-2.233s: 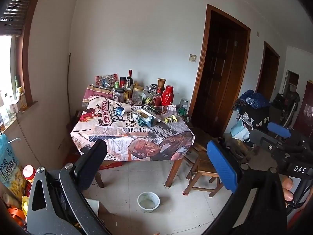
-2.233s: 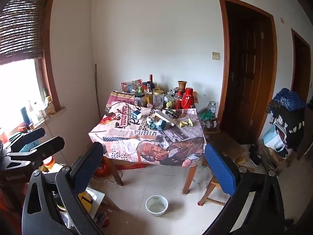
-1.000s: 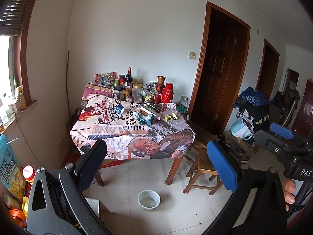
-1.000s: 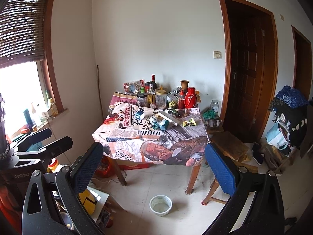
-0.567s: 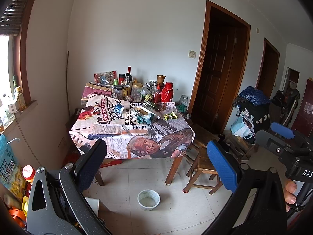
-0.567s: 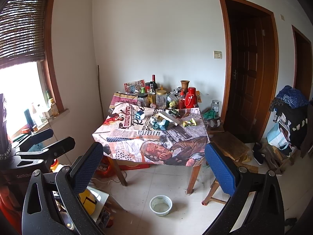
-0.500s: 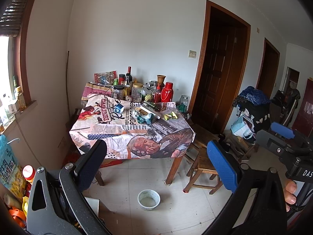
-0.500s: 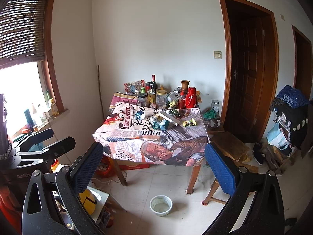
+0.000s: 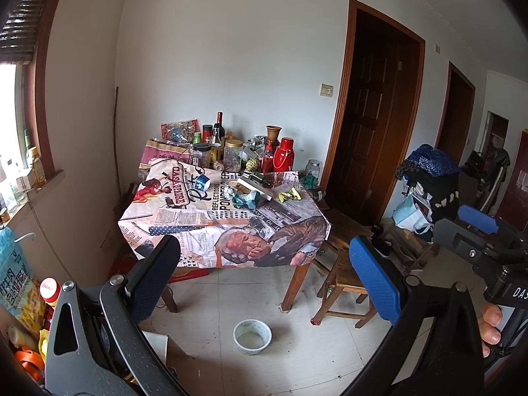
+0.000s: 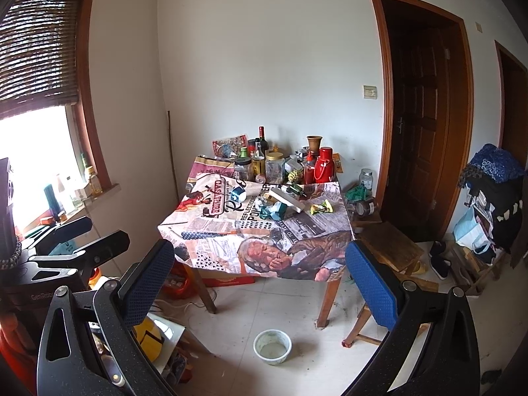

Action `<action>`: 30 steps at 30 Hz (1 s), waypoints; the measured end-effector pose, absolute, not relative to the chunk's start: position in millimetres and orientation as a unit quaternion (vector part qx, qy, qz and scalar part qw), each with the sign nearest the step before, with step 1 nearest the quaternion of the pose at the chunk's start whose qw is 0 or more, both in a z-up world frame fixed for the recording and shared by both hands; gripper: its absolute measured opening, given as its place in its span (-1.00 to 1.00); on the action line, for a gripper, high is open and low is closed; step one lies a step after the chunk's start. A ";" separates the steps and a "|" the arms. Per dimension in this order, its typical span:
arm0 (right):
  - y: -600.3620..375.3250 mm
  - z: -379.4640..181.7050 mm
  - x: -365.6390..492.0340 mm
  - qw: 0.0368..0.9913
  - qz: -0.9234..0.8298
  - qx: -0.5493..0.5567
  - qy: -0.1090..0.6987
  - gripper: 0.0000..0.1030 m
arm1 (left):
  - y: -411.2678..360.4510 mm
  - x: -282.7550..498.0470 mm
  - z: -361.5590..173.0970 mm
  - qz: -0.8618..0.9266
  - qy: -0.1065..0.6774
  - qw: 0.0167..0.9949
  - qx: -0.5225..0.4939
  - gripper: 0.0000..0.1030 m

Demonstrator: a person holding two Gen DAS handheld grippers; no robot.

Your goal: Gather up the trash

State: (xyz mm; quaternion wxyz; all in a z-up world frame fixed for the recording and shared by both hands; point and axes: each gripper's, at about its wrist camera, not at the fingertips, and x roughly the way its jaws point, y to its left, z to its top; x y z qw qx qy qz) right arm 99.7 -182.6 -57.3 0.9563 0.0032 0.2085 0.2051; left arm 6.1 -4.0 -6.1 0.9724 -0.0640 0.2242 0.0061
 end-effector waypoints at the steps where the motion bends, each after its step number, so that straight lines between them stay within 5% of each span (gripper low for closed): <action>1: -183.0 -57.2 100.2 0.956 0.206 0.003 0.208 1.00 | -5.7 6.8 -5.8 0.007 0.224 0.972 -0.064 1.00; 30: -237.3 -62.8 184.5 0.955 0.204 0.032 0.212 1.00 | -41.6 96.1 -4.2 0.039 0.237 0.969 -0.059 1.00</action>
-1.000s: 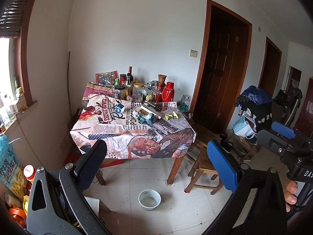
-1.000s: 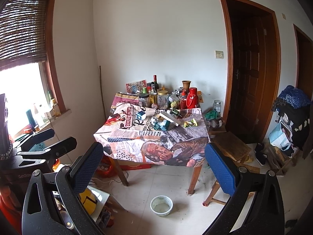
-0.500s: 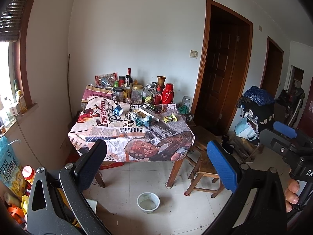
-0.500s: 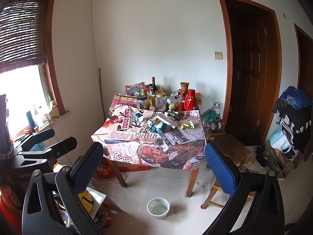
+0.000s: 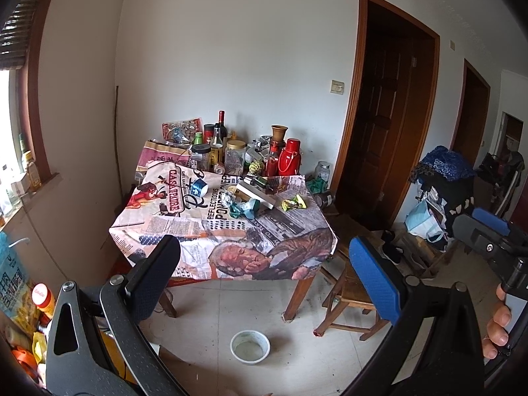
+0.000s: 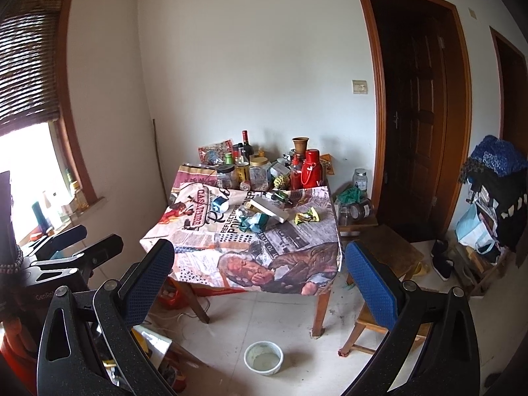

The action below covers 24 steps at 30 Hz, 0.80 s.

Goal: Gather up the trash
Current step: 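Move the right tool toward the yellow-green snack wrapper on the table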

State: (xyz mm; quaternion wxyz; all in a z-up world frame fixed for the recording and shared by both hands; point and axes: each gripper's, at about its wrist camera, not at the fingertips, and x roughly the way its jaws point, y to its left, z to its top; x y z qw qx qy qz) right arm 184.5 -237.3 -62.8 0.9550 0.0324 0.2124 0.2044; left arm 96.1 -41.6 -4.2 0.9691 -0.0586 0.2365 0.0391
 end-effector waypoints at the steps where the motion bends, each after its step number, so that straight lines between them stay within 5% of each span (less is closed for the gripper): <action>1: -235.4 -64.1 192.2 0.955 0.201 0.034 0.214 1.00 | -39.0 103.5 -5.3 0.039 0.236 0.969 -0.059 1.00; 24: -150.4 -85.3 394.6 0.952 0.096 0.082 0.279 1.00 | 66.6 376.9 -33.8 -0.002 0.265 0.964 -0.032 1.00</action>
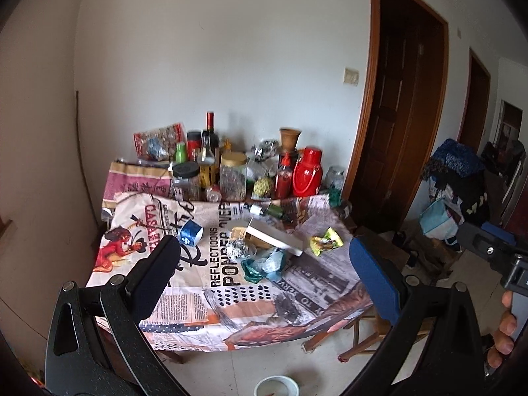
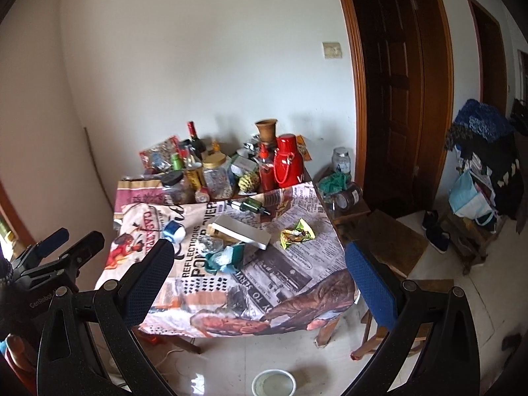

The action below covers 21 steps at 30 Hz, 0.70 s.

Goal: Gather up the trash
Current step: 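Move the right tool toward the yellow-green snack wrapper on the table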

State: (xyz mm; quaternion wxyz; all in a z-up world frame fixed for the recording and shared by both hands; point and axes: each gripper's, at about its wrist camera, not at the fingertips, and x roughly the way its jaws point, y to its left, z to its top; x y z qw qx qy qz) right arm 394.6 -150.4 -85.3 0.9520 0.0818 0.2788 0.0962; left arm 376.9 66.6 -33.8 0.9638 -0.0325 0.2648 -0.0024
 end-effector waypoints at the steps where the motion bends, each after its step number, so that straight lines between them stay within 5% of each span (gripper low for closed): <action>1: -149.4 -89.1 403.6 0.950 0.093 0.082 0.286 1.00 | 69.6 387.9 -39.1 -0.003 0.274 0.961 -0.034 1.00; 21: -183.0 -204.7 616.5 0.885 0.111 0.064 0.448 0.99 | 66.5 575.3 -197.2 0.061 0.492 0.861 -0.114 0.82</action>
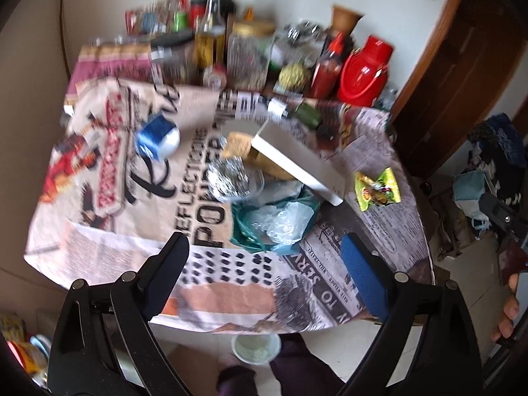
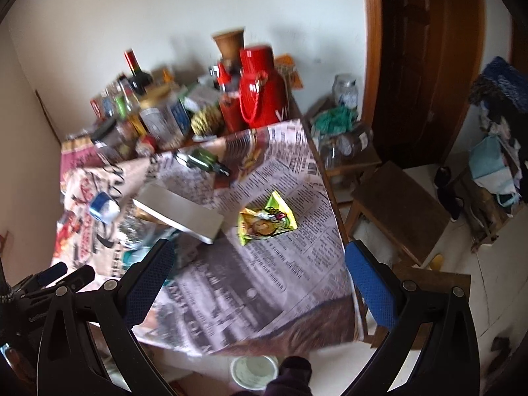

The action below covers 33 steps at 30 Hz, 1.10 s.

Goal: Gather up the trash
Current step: 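Move the right tool toward the yellow-green snack wrapper on the table, then close the right gripper on the yellow-green snack wrapper and lift it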

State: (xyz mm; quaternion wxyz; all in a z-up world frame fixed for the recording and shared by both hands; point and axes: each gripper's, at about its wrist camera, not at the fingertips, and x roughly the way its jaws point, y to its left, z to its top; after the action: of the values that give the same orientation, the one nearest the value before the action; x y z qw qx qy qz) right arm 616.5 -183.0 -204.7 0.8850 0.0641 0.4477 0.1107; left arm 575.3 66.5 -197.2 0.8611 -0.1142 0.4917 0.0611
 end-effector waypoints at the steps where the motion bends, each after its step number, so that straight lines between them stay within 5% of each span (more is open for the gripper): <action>1: -183.7 -210.8 626.0 0.881 0.114 0.060 0.455 0.99 | 65.2 581.1 -204.4 0.065 0.500 0.855 -0.120 0.82; 19: -168.9 -325.7 749.3 0.776 0.212 0.038 0.592 0.47 | 42.2 652.7 -288.4 0.122 0.559 0.811 -0.121 0.82; 25: -157.7 -323.4 743.4 0.784 0.236 -0.019 0.574 0.01 | 36.3 661.0 -289.0 0.116 0.554 0.814 -0.128 0.32; 28: -156.8 -324.8 741.5 0.789 0.243 -0.044 0.562 -0.48 | 31.1 662.5 -287.3 0.097 0.556 0.815 -0.132 -0.15; 33: -165.6 -318.7 734.3 0.798 0.262 -0.033 0.542 -0.65 | 24.4 661.6 -280.7 0.094 0.547 0.820 -0.136 -0.53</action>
State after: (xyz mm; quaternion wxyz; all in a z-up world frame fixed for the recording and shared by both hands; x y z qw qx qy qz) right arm 734.3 -165.6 -318.7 0.7981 -0.0326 0.5416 0.2619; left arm 661.6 24.4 -280.7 0.8203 -0.1363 0.5473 0.0943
